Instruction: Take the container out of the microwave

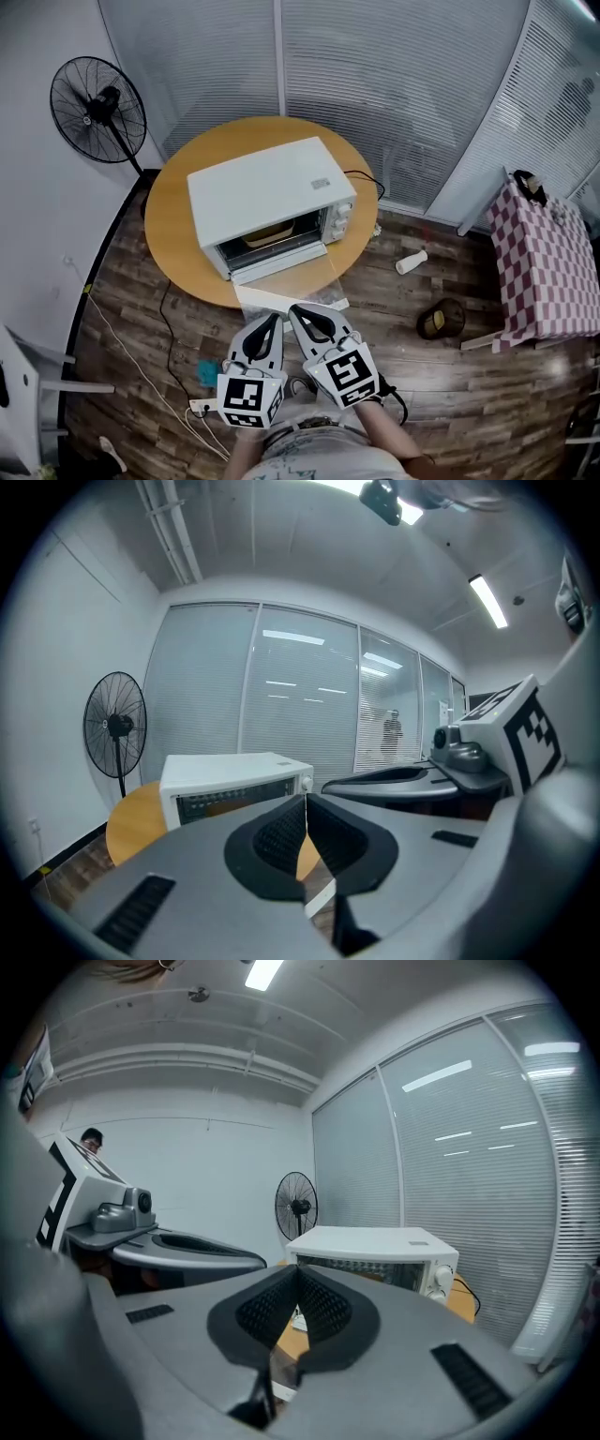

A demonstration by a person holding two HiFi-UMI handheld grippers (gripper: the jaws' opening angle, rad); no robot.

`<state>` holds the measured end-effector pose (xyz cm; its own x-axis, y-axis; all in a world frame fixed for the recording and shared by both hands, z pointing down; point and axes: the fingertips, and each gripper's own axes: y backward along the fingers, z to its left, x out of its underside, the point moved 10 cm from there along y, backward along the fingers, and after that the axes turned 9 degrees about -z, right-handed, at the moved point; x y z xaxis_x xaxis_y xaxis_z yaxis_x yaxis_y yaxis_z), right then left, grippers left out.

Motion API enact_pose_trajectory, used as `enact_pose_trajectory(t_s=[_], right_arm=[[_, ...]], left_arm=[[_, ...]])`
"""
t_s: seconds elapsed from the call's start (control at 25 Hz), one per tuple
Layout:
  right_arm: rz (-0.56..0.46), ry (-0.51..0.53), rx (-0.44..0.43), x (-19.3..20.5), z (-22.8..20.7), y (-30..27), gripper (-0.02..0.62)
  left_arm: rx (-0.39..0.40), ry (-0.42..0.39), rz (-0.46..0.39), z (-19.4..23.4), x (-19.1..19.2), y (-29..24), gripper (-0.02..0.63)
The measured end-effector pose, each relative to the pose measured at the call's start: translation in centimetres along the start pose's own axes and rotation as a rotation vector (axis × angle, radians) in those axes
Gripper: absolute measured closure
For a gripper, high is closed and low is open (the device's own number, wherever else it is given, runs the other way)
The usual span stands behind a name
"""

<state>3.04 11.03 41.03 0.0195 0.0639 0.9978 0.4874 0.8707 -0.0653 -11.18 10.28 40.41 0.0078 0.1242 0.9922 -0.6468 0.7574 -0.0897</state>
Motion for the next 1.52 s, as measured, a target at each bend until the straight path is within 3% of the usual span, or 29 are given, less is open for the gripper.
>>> enact_pose_trajectory(t_s=[0.56, 1.52], right_arm=[[0.010, -0.047, -0.008, -0.2, -3.1, -3.0, 0.601], [0.007, -0.013, -0.220, -1.9, -10.5, -13.4, 0.601]], left_arm=[[-0.015, 0.008, 0.000, 1.5, -0.4, -2.8, 0.592], [-0.200, -0.002, -0.016, 6.5, -2.6, -12.0, 0.591]])
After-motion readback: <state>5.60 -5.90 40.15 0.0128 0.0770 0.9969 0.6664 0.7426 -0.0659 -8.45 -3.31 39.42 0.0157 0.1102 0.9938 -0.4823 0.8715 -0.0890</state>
